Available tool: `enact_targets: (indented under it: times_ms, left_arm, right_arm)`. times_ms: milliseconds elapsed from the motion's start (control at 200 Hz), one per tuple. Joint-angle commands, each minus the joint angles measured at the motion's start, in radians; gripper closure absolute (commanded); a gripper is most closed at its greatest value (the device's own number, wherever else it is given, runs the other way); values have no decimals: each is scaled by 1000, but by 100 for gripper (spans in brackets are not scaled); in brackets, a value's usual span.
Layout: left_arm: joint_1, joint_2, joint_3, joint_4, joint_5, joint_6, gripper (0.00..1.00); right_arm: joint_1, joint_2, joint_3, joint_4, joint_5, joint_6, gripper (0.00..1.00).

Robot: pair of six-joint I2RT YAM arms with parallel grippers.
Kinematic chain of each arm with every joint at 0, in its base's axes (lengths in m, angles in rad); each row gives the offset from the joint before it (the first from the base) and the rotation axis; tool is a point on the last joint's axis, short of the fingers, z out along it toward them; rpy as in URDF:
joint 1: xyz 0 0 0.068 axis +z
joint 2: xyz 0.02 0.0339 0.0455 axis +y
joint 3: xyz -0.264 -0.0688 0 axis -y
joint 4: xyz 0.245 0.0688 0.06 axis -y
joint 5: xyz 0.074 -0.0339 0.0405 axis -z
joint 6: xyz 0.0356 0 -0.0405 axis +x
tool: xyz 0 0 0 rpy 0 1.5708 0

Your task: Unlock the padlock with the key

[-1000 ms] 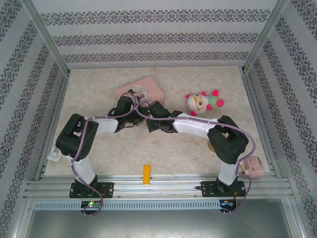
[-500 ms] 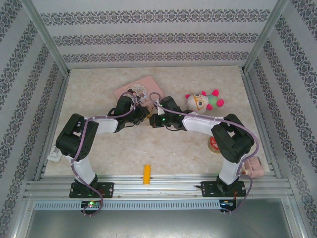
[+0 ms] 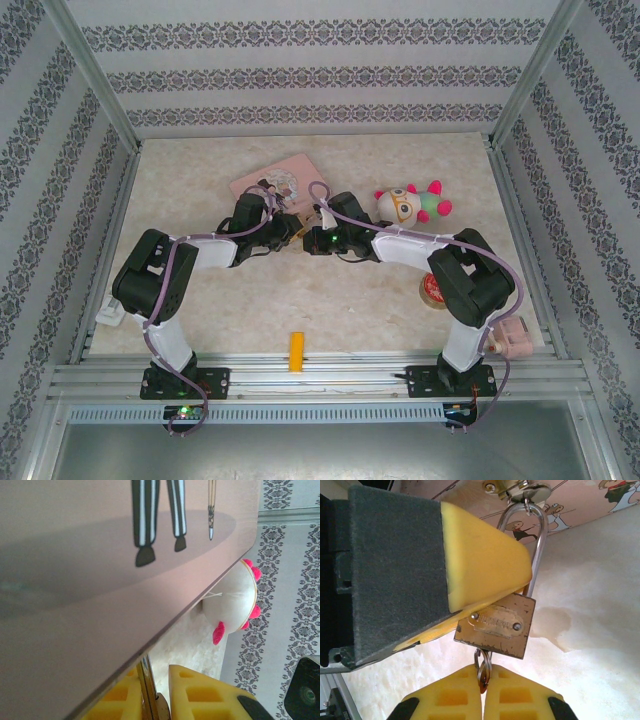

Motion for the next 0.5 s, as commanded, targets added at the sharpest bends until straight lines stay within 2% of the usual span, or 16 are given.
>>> enact_targets:
  times_ms: [0,235,495]
  left_arm:
    - [-6,7,-25,-26,133,-52,85]
    - [-7,4,-40,-22,143,-57,86]
    - [-7,15,-50,-7,157,-66,85]
  right_arm:
    - [-35,10,9,108,34,27,100]
    - [-58,25,-7,163,-16,87,100]
    - [-100,61,-53,348,-118,219,100]
